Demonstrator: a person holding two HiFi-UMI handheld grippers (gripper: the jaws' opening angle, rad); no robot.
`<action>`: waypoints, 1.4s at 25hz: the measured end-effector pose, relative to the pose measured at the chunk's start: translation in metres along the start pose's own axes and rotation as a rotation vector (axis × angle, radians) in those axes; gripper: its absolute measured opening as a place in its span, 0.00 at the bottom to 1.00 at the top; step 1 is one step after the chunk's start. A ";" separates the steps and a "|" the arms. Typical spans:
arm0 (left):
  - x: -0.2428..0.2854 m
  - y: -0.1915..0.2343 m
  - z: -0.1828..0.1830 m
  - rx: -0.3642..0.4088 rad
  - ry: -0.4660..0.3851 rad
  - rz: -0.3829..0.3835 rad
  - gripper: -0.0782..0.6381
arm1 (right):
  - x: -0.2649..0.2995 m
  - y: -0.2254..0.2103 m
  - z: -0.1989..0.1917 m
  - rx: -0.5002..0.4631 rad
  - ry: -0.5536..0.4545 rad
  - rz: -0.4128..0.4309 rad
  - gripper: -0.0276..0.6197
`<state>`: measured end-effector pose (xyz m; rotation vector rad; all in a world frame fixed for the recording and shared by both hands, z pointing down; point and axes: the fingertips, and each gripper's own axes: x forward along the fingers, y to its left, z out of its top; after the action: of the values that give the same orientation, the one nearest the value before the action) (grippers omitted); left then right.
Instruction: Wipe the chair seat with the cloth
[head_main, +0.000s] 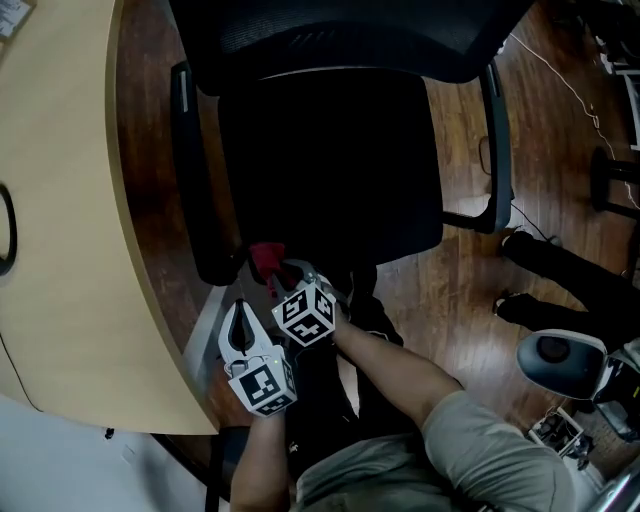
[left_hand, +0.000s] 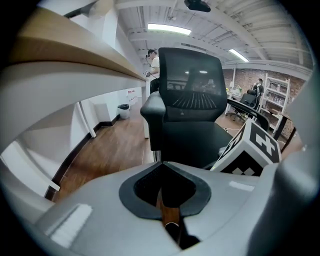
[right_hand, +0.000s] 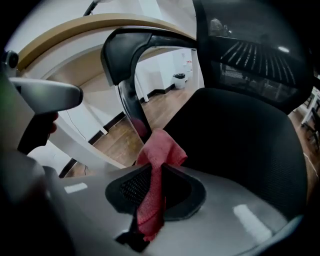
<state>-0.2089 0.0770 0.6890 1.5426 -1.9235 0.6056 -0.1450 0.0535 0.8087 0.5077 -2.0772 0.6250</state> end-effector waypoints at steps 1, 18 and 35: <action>0.002 -0.003 -0.002 0.007 0.006 -0.004 0.12 | 0.001 -0.003 -0.003 0.005 0.001 -0.005 0.13; 0.024 -0.193 0.027 0.173 0.001 -0.244 0.12 | -0.107 -0.192 -0.096 0.262 0.021 -0.290 0.13; 0.022 -0.356 0.011 0.275 0.005 -0.406 0.12 | -0.197 -0.312 -0.207 0.485 -0.004 -0.476 0.13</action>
<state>0.1330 -0.0259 0.6911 2.0301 -1.5013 0.7090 0.2666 -0.0440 0.8182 1.2348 -1.7065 0.8336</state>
